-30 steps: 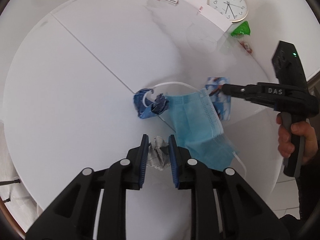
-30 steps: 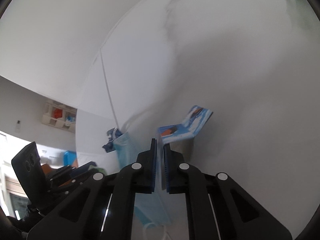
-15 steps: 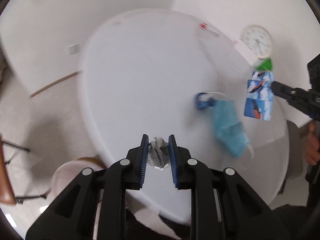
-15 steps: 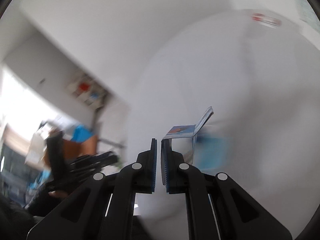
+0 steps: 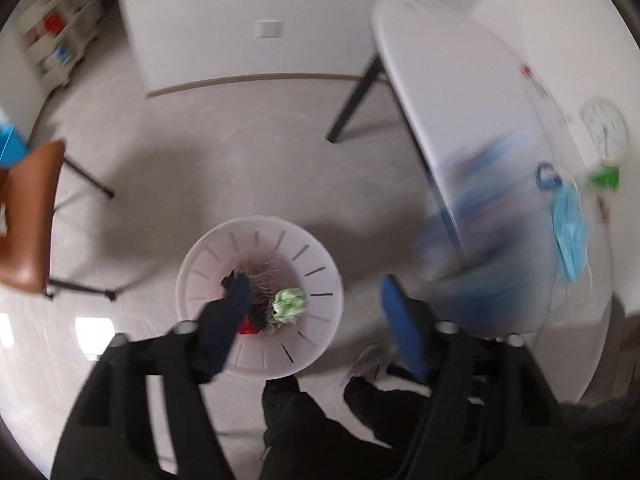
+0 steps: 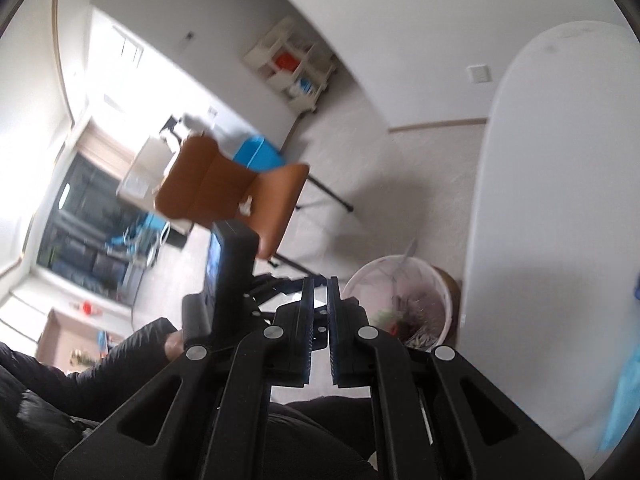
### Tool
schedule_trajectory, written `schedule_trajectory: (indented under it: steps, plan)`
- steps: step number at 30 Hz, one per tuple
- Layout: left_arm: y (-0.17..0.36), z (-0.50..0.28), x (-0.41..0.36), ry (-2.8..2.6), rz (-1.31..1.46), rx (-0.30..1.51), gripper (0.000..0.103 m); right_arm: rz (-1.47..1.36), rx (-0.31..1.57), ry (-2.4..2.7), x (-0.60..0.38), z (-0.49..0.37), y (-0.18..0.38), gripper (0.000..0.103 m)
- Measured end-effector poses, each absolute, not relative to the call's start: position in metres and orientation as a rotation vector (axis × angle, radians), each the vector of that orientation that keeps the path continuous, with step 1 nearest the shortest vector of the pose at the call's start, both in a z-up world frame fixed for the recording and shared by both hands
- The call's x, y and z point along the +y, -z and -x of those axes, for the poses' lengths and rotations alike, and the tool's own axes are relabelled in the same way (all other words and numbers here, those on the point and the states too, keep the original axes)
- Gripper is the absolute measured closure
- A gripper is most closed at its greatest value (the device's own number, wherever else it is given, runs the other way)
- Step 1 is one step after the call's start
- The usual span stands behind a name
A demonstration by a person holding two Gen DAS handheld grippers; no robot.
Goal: Collect trash
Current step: 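Drop the tissue into the wastebasket with the left tool while the right tool drops the wrapper, then move both open tools back over the two blue face masks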
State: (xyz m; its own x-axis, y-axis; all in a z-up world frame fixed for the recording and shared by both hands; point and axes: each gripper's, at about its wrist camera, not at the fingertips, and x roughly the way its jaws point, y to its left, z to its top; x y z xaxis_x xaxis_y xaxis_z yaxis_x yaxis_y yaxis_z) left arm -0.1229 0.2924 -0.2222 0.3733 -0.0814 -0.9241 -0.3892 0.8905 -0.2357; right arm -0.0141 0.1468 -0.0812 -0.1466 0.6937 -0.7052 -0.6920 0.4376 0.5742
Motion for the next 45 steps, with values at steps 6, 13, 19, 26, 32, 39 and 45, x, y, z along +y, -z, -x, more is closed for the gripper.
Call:
schedule_trajectory:
  steps: [6, 13, 19, 26, 32, 39, 45]
  plan:
    - [0.209, 0.161, 0.336, -0.42, 0.569, 1.132, 0.011, 0.082, 1.265, -1.234, 0.179, 0.031, 0.092, 0.095]
    - [0.19, 0.194, 0.364, -0.561, 0.593, 1.108, 0.008, 0.113, 1.197, -1.102, 0.172, 0.032, 0.079, 0.009]
    - [0.165, 0.173, 0.339, -0.532, 0.504, 1.093, 0.008, 0.098, 1.145, -0.926, 0.126, 0.011, 0.063, 0.003]
    - [0.136, 0.135, 0.294, -0.423, 0.406, 1.045, 0.008, 0.025, 1.075, -0.721, 0.038, -0.013, 0.052, 0.003]
    - [0.127, 0.099, 0.249, -0.318, 0.33, 1.047, 0.008, -0.036, 1.03, -0.57, -0.035, -0.019, 0.045, 0.003]
    - [0.118, 0.062, 0.196, -0.181, 0.259, 1.035, 0.008, -0.059, 1.019, -0.418, -0.107, -0.021, 0.063, 0.003]
    - [0.119, 0.034, 0.155, -0.083, 0.202, 1.048, 0.008, -0.08, 1.057, -0.394, -0.135, -0.031, 0.098, 0.003]
